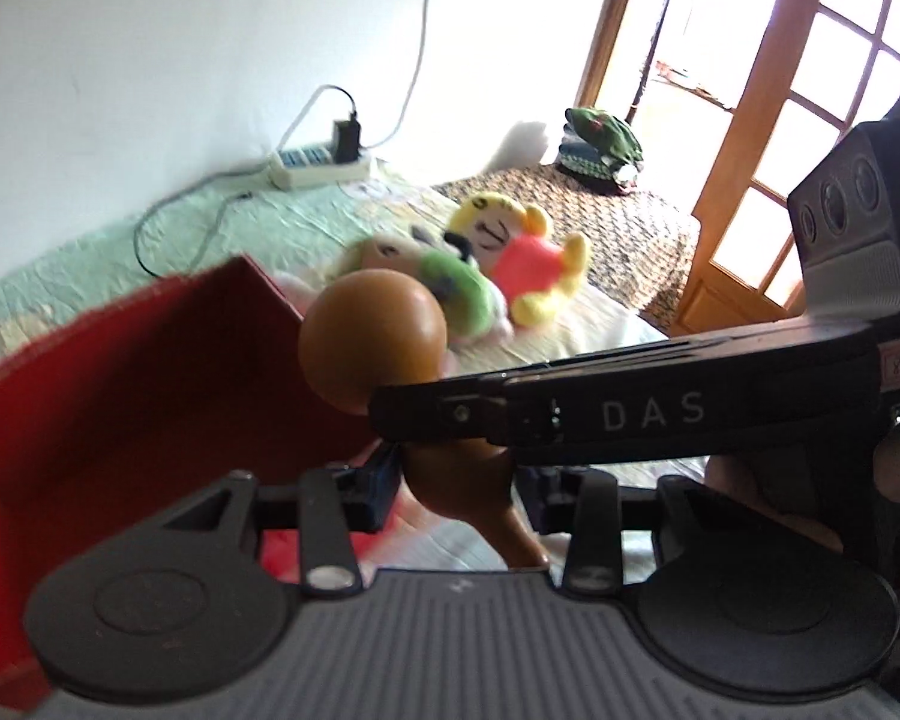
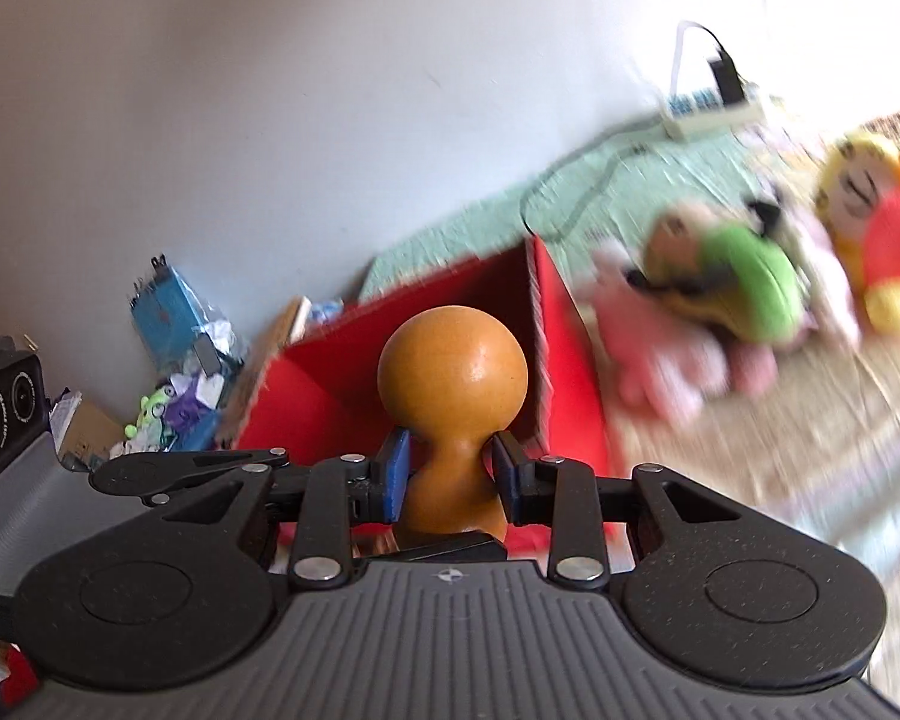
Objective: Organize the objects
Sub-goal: 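Grasp the wooden gourd toy with the right gripper and lift it, then lower the gourd into the red box and open the right gripper, then withdraw the right gripper from the box toward the pine cone, then grasp the pine cone with the right gripper, then carry the pine cone into the red box and release it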
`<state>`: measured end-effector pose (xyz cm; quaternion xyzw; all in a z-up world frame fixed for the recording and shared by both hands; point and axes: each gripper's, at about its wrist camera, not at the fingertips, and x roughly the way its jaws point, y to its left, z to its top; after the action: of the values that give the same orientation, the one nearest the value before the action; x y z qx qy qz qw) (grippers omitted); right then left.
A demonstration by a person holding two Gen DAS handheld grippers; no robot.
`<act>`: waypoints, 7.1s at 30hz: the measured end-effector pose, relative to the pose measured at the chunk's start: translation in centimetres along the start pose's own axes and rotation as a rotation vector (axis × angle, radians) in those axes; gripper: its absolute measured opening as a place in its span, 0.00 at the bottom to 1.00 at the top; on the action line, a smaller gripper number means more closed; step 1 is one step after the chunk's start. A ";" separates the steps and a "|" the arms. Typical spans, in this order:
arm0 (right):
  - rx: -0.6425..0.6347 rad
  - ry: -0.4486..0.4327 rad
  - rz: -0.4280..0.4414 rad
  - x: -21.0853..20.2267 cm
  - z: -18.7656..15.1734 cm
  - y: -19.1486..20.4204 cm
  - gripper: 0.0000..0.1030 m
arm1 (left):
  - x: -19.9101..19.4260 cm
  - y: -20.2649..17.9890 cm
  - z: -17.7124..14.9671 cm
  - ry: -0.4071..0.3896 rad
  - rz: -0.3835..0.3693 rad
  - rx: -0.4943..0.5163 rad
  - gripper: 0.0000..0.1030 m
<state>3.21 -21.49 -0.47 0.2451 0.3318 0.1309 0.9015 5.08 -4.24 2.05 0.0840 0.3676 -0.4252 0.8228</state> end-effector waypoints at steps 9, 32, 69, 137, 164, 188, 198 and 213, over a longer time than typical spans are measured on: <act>-0.070 0.092 -0.040 8.5 4.2 1.5 0.32 | 4.1 7.2 1.9 0.069 0.130 -0.089 0.40; -0.444 0.298 -0.340 17.9 2.7 4.2 0.21 | 4.4 16.3 -3.0 0.140 0.243 -0.326 0.55; -0.265 0.363 -0.387 18.3 0.0 5.1 0.35 | 6.0 17.7 -2.4 0.180 0.671 -0.337 0.75; -0.100 0.101 -0.255 3.1 -8.8 5.8 0.39 | -5.4 3.6 -8.6 0.103 0.730 -0.256 0.90; 0.137 0.217 0.006 6.7 -7.4 2.7 0.46 | -1.6 5.1 -11.5 0.013 0.205 -0.332 0.53; 0.093 0.257 0.051 6.5 -6.6 2.8 0.37 | -2.1 4.6 -11.0 0.011 0.157 -0.253 0.39; 0.065 0.150 0.080 3.2 -4.7 4.2 0.37 | -5.0 2.7 -8.3 -0.088 0.112 -0.166 0.39; -0.012 0.109 -0.013 6.4 0.5 4.9 0.38 | -1.8 6.9 -3.2 -0.106 0.085 -0.183 0.39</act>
<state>7.92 -15.00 -0.96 0.2299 0.3814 0.1402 0.8843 7.95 2.65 -0.28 0.0014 0.3572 -0.3582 0.8626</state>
